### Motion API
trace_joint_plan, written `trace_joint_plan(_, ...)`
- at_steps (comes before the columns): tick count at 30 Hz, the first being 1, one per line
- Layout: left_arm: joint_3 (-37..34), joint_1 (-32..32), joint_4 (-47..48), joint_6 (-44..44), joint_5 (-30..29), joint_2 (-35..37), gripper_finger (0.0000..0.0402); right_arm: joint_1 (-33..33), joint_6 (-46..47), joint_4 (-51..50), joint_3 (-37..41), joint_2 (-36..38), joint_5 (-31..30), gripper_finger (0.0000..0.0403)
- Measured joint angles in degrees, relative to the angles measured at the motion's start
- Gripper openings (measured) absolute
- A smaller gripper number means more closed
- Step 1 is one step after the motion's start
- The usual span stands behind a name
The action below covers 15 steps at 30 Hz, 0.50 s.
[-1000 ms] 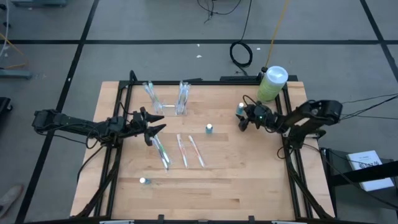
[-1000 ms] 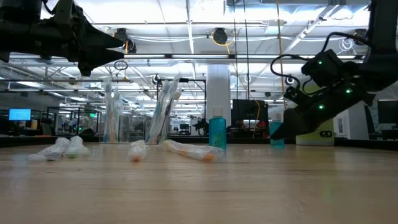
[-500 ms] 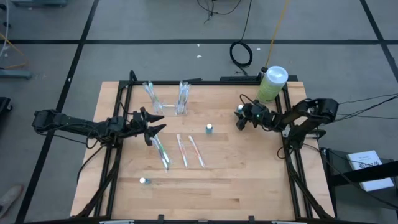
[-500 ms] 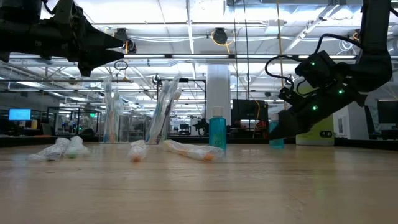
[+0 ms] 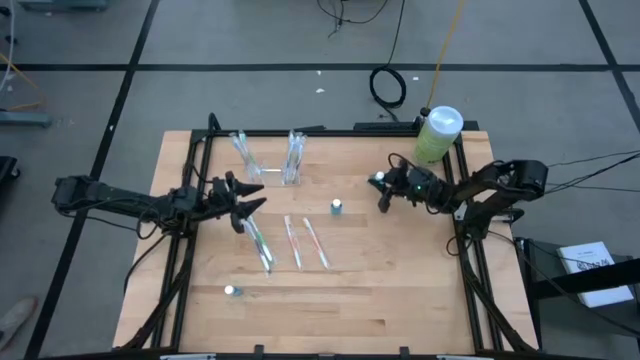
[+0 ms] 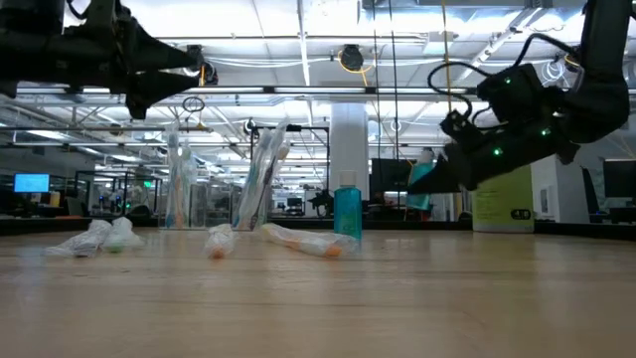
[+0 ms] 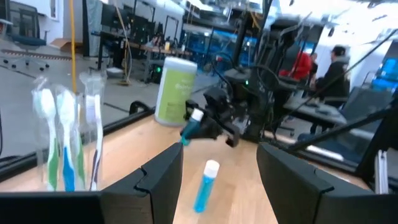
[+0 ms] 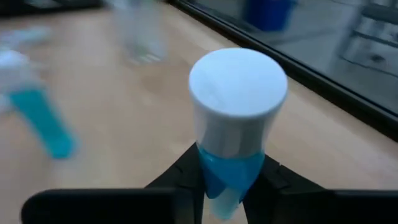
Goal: Pick & Place toothbrushing station
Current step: Put the blue mouthwash into the transparent organizer
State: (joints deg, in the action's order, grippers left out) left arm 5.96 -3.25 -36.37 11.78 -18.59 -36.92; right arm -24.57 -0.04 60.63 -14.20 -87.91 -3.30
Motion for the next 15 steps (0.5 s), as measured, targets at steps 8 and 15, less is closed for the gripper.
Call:
trace_joint_plan(8, 5.9, 0.1, -3.3, -3.4, 0.0, -10.1, 0.0212, 8.3, 1.5, -1.0, -2.9, 3.8, 8.1, 0.0061)
trace_joint_plan(15, 21.8, 0.2, 0.2, -8.8, 0.9, -28.6, 0.0212, 15.6, 0.6, -8.9, -9.2, 5.0, 8.0, 0.0064)
